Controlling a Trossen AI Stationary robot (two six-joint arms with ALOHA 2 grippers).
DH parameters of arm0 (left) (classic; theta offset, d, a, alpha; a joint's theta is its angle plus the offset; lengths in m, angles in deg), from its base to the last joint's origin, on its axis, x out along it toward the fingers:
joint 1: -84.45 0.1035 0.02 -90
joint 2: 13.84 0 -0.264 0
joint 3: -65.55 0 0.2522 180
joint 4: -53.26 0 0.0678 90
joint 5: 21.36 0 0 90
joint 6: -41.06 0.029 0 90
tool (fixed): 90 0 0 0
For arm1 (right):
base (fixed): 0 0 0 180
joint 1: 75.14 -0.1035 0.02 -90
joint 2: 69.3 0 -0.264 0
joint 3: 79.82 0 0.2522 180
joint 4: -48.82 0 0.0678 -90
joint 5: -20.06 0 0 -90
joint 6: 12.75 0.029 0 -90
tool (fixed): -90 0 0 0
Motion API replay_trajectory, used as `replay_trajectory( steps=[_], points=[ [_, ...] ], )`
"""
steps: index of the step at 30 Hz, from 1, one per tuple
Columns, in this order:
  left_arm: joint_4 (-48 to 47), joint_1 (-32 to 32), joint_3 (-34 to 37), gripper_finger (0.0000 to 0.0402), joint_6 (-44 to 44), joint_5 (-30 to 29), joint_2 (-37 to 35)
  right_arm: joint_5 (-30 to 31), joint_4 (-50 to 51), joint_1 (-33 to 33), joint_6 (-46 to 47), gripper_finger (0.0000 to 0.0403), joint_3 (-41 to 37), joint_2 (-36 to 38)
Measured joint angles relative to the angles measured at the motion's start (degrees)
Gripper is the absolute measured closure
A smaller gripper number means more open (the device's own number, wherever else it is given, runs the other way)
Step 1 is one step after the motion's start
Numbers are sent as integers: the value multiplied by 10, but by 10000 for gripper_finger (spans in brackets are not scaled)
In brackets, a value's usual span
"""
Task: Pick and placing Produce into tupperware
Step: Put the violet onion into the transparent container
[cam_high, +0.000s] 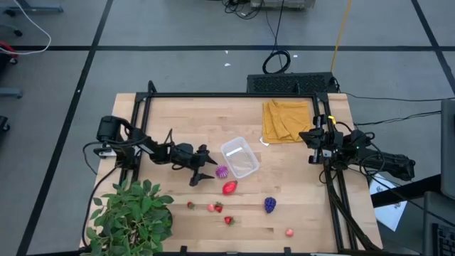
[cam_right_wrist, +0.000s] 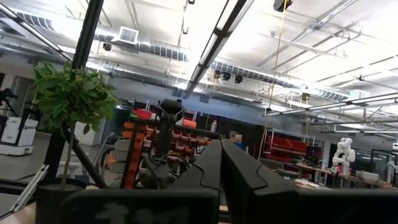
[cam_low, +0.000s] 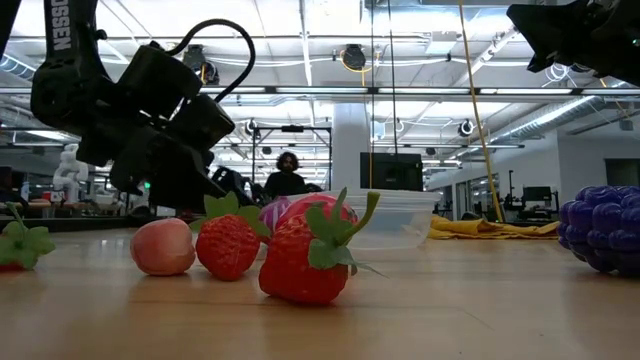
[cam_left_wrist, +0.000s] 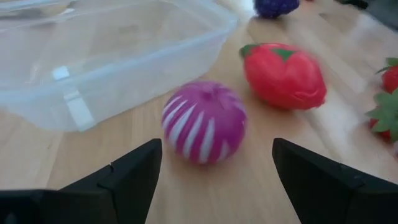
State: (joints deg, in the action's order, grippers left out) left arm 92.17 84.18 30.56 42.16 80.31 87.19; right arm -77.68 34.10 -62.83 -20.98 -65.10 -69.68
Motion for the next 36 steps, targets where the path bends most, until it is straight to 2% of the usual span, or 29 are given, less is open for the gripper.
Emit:
replay_trajectory(
  steps=[22,31,36],
  points=[
    [5,0,-1,89,-34,-43,0,0,0,0,1,403,0,0],
    [-25,-12,-29,89,-32,-45,0,-1,0,0,1,403,0,0],
    [-28,-11,-30,89,-51,-74,0,0,0,0,1,403,0,0]
  ],
)
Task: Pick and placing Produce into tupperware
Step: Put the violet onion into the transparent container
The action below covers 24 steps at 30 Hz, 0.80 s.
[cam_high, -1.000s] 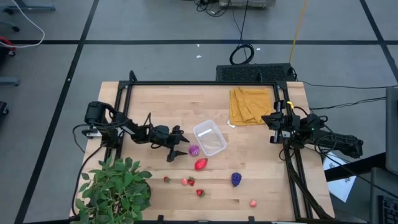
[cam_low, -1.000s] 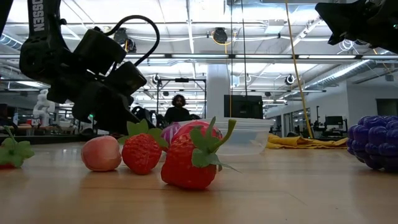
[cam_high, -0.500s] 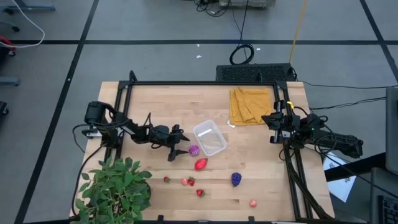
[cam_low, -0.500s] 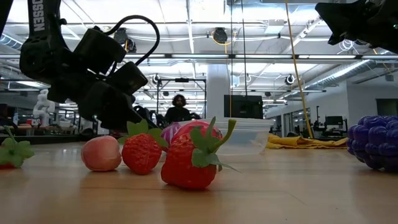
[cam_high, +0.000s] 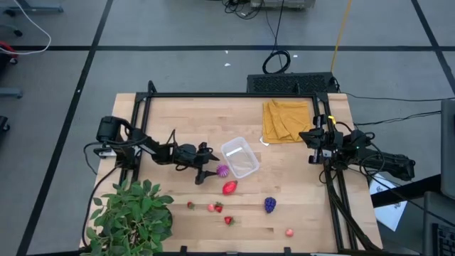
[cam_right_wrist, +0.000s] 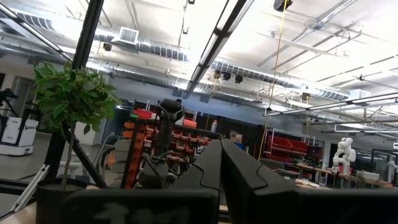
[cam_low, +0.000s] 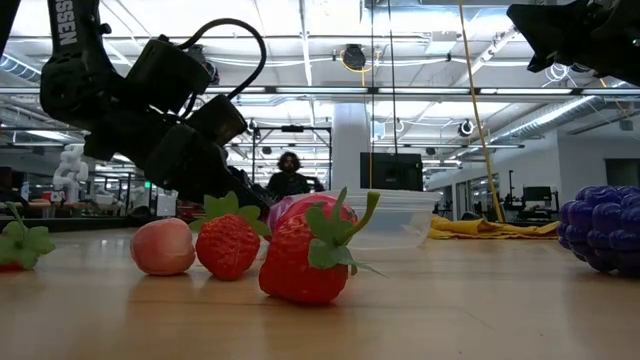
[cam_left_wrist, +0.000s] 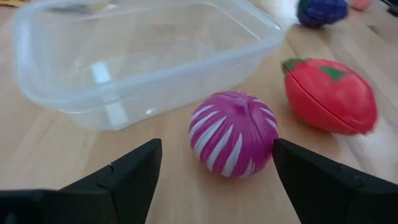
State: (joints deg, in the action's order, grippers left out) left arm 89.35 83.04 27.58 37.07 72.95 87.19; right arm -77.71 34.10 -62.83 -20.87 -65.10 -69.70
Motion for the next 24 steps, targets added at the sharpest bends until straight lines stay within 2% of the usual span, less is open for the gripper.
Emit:
replay_trajectory(
  steps=[9,24],
  points=[
    [1,-5,0,89,-20,-8,0,0,0,0,0,403,0,0],
    [-47,-39,-34,89,-54,-77,0,0,0,0,1,403,0,0]
  ],
)
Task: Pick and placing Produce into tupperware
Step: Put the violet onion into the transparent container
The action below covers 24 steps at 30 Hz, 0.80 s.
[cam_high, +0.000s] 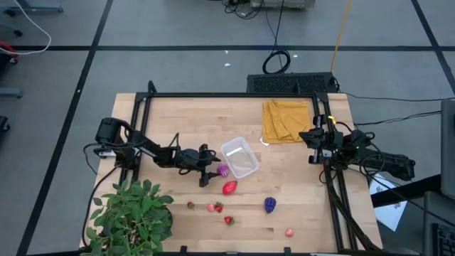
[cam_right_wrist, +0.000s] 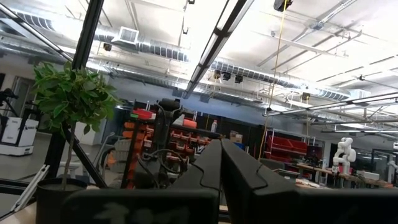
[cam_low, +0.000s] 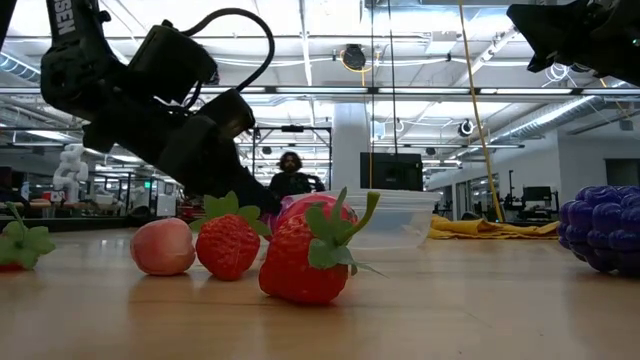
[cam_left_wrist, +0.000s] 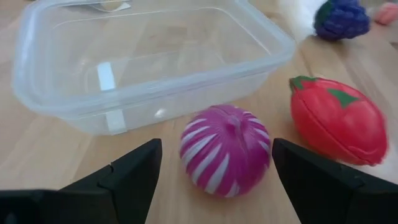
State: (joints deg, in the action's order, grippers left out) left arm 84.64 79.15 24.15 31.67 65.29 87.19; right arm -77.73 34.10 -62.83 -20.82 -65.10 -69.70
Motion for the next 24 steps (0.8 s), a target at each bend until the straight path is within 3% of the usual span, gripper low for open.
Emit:
replay_trajectory(
  steps=[24],
  points=[
    [0,-16,0,89,-14,-17,0,0,0,0,15,403,0,0]
  ],
)
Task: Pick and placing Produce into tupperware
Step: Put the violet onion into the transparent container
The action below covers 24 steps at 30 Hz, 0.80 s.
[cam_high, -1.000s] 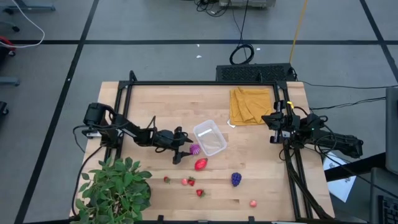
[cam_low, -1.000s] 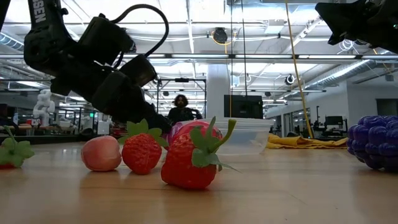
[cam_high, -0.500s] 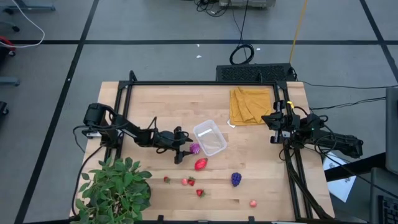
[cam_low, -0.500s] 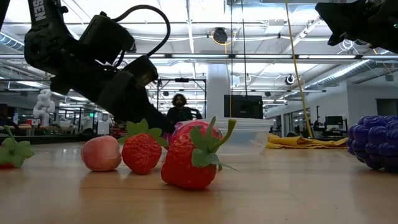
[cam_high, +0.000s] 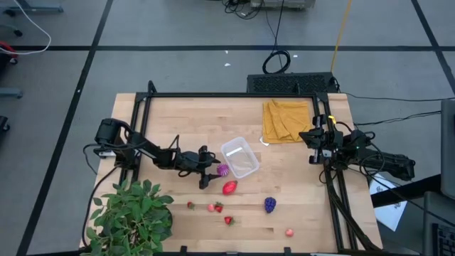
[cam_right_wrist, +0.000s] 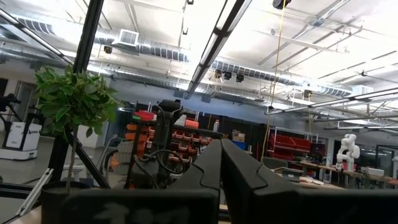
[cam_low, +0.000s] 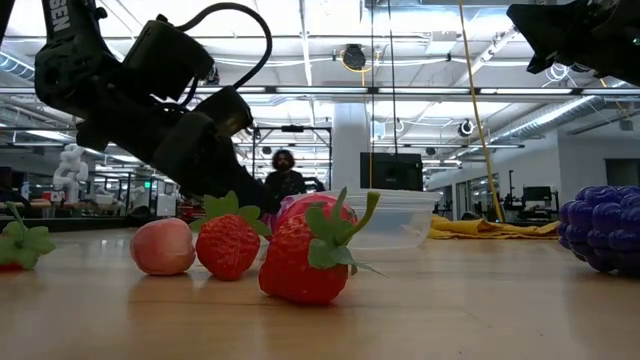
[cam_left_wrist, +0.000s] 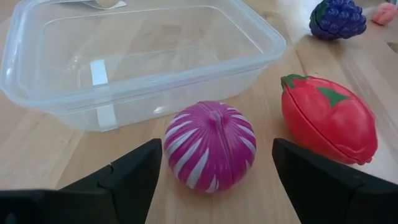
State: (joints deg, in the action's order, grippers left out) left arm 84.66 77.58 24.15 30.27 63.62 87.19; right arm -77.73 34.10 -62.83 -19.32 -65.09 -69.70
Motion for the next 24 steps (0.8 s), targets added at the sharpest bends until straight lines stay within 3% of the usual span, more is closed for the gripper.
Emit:
replay_trajectory(
  steps=[8,17,24],
  points=[
    [3,0,-3,89,1,-2,8,0,0,0,0,403,0,0],
    [11,0,-80,89,8,-2,120,0,0,0,15,403,0,0],
    [-2,1,-85,89,19,12,118,0,-1,0,13,403,0,0]
  ],
)
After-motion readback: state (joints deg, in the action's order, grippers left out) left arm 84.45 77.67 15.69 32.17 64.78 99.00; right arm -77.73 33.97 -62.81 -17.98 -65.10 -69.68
